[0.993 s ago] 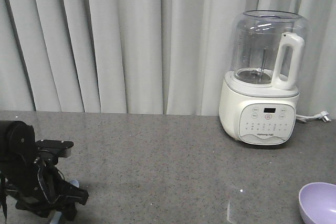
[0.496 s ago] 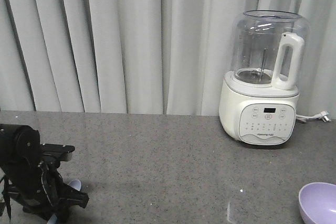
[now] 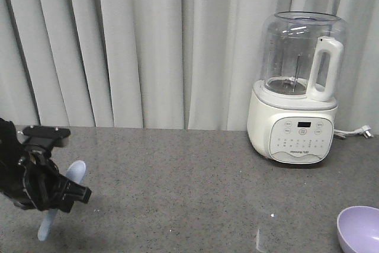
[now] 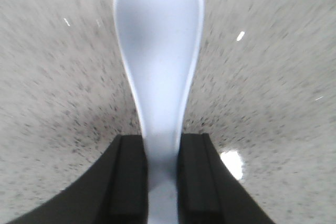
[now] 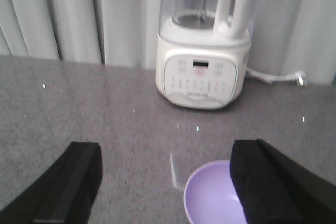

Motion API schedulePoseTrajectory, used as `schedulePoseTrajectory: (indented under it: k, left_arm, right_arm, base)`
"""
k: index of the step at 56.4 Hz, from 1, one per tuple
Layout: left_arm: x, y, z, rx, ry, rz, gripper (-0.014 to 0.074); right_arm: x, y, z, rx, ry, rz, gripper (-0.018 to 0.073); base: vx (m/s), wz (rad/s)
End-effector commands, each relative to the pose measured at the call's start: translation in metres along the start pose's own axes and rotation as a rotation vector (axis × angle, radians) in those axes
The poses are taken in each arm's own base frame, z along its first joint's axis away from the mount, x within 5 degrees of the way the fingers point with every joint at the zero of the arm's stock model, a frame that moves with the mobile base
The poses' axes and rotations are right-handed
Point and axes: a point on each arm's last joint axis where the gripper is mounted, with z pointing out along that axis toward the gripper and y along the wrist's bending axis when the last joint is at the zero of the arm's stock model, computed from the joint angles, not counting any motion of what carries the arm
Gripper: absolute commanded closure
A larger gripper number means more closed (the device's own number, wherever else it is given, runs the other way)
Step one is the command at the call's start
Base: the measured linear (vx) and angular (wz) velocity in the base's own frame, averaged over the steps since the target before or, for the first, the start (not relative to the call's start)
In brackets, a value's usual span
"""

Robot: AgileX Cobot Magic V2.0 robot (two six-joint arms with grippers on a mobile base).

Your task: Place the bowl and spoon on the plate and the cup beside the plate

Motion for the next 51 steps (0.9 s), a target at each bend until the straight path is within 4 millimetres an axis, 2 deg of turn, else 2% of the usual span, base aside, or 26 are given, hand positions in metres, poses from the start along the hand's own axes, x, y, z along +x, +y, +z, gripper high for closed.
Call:
schedulePoseTrajectory:
  k: [1, 7, 13, 19, 30, 37, 51]
  left_arm:
    - [-0.011, -0.004, -0.057, 0.013, -0.228, 0.010, 0.0603]
    - [-0.008, -0.005, -0.086, 0.016, -0.312, 0.012, 0.0603]
    - [-0.004, -0.005, -0.102, 0.018, -0.349, 0.013, 0.0603]
    - [-0.002, -0.005, -0.107, 0.018, -0.356, 0.014, 0.0603]
    - [0.002, -0.005, -0.104, 0.015, -0.335, 0.023, 0.0603]
    - [0.003, -0.005, -0.103, 0.014, -0.317, 0.024, 0.0603]
    - [0.005, -0.005, -0.103, 0.013, -0.301, 0.024, 0.0603]
  right_arm:
    - [-0.019, -0.002, 0.004, 0.029, 0.015, 0.029, 0.0017]
    - [-0.032, -0.001, 0.019, 0.045, 0.086, 0.039, 0.0020]
    - [-0.042, 0.001, 0.043, 0.061, 0.182, 0.039, 0.0020]
    - [-0.046, 0.003, 0.070, 0.071, 0.283, 0.037, 0.0020]
    - [-0.041, 0.000, 0.110, 0.092, 0.414, 0.040, 0.0034]
    - [-0.034, -0.025, 0.120, 0.150, 0.472, 0.099, 0.0038]
    - [-0.026, -0.090, 0.116, 0.329, 0.472, 0.256, 0.0041]
  base:
    - [0.00, 0.00]
    - [0.00, 0.00]
    - [0.00, 0.00]
    - [0.00, 0.00]
    - [0.00, 0.00]
    - [0.00, 0.00]
    - [0.00, 0.00]
